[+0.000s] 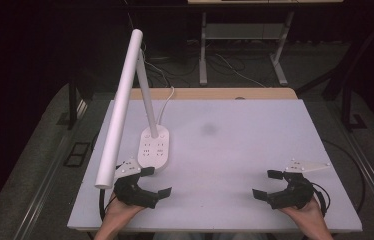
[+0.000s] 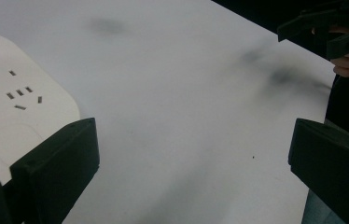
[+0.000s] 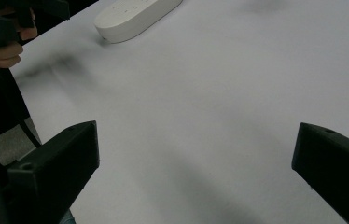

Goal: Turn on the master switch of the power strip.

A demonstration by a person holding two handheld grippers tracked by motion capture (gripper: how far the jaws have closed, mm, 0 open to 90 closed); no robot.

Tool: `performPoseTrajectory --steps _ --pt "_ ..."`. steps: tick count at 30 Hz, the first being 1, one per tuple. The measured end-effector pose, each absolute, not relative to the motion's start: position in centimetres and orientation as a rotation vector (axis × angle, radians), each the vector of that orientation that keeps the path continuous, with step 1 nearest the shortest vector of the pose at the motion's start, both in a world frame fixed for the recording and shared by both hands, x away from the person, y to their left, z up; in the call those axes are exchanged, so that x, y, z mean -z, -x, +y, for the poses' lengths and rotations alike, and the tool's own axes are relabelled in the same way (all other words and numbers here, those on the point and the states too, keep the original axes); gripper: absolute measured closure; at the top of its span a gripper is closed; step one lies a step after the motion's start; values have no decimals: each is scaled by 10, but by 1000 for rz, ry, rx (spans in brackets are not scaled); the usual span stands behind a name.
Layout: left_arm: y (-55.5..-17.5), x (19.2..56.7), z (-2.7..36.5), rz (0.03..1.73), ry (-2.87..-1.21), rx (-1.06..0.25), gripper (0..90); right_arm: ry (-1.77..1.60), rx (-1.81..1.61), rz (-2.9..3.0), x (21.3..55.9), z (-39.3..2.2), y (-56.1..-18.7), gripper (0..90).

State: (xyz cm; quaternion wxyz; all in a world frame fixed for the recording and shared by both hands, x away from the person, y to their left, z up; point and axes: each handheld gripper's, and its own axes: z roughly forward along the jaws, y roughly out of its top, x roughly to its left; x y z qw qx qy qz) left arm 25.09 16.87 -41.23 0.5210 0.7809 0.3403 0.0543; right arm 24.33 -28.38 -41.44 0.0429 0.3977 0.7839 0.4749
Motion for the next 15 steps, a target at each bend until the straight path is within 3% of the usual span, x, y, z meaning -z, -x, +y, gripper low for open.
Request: performPoseTrajectory --steps 15 --pt "-260 402 172 831 -1920 -91 7 -1230 -1455 2383 415 -284 -243 1"
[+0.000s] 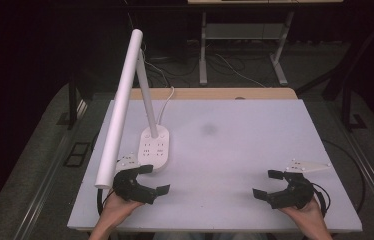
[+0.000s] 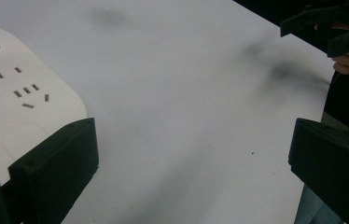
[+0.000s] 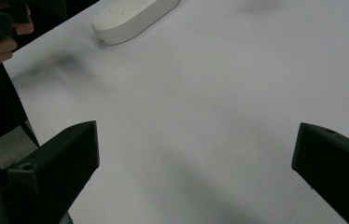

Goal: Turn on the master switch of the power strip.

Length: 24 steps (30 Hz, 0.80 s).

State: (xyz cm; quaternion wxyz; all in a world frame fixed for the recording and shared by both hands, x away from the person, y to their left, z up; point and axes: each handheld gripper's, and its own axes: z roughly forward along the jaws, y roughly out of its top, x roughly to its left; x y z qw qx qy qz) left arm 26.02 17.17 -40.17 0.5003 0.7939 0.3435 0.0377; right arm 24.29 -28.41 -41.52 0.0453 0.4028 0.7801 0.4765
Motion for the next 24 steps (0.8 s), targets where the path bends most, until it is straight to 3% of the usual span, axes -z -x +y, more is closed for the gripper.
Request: performPoseTrajectory --steps 24 --pt "-284 374 188 853 -1981 -112 8 -1242 -1444 2376 416 -287 -242 1"
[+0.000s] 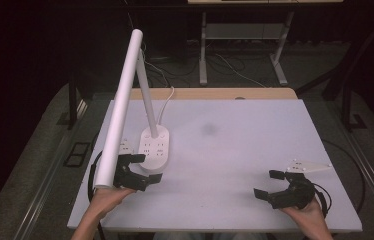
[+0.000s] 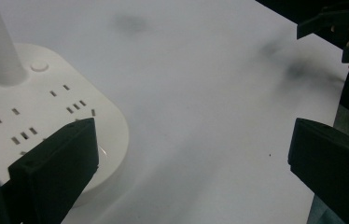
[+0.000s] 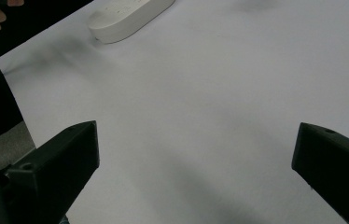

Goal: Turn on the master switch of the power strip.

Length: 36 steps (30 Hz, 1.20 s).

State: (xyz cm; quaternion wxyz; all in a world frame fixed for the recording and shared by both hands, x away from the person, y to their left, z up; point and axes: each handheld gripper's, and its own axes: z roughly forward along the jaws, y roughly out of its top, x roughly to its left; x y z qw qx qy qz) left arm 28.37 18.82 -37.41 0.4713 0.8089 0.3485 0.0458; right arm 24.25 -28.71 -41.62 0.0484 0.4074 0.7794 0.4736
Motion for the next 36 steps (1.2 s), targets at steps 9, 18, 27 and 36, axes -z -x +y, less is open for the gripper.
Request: performPoseTrajectory --steps 9,18,27,36 --pt "-291 366 197 863 -1976 -119 9 -1249 -1439 2372 417 -287 -243 1" --pt "-301 363 201 880 -2005 -117 11 -1246 -1438 2370 417 -288 -243 1" --pt "-311 358 205 880 -2024 -120 12 -1252 -1436 2368 417 -289 -243 1" --pt "-322 348 208 885 -2038 -135 12 -1254 -1439 2363 417 -289 -242 1"
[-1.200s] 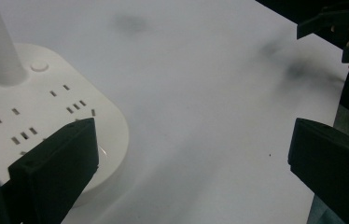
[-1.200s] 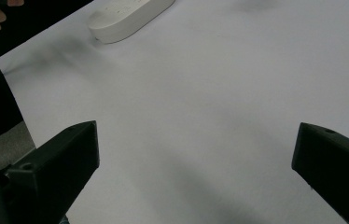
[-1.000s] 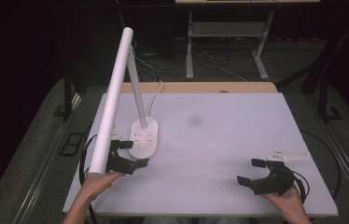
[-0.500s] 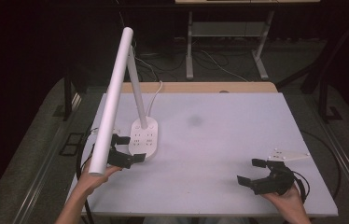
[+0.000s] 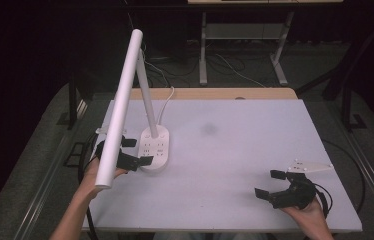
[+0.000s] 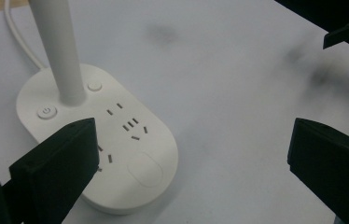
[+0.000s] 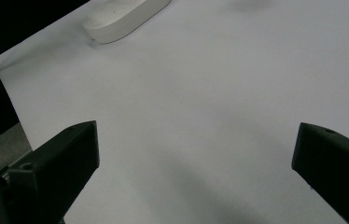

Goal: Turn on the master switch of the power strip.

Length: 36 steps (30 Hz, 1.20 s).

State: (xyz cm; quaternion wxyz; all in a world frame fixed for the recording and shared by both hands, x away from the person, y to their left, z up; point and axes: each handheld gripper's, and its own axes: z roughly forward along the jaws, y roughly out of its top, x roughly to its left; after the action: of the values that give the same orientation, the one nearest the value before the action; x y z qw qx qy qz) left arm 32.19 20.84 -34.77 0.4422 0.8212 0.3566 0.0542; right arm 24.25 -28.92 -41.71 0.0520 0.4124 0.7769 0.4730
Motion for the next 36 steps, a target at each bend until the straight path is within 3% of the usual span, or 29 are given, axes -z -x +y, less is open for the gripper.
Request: performPoseTrajectory --steps 20,36 --pt "-349 336 214 929 -2079 -192 33 -1248 -1433 2358 418 -290 -243 1" --pt "-370 339 225 983 -2056 -214 101 -1251 -1431 2356 419 -292 -243 1"
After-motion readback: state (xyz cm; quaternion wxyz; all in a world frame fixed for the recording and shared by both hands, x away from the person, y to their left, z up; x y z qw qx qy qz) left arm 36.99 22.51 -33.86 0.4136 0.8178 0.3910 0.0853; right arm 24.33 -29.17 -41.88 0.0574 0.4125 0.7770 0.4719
